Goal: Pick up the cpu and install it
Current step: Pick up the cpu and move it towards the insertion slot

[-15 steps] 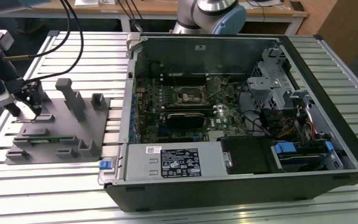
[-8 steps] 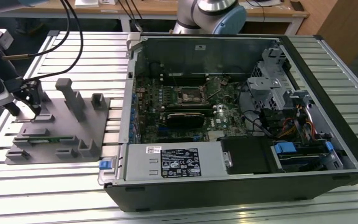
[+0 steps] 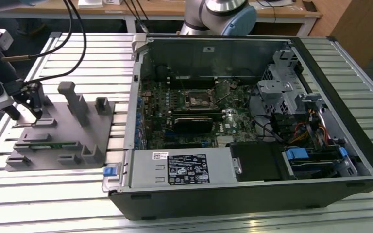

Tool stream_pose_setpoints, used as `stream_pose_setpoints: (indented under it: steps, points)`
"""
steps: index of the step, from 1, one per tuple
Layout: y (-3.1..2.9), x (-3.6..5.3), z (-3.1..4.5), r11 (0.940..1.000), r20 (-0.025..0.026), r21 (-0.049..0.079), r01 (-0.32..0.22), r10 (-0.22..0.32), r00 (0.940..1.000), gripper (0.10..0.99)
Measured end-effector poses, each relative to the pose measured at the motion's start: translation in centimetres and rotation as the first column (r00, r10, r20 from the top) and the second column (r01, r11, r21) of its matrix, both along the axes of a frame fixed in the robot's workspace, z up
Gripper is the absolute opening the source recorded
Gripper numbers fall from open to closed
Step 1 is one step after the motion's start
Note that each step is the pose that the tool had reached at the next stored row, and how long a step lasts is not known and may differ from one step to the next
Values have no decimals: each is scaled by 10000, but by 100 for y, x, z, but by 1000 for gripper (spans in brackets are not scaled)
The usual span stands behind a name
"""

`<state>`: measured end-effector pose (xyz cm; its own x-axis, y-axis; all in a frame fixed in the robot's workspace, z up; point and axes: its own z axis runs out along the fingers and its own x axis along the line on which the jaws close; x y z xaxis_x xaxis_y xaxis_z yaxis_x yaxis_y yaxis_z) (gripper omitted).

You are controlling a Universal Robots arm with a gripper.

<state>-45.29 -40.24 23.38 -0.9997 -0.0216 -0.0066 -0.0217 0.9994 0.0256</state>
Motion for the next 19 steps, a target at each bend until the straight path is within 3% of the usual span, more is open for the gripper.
stream_pose_setpoints:
  steps: [19]
  points:
    - [0, 0, 37, 10000, -2, -2, 0, 0, 10000, 529]
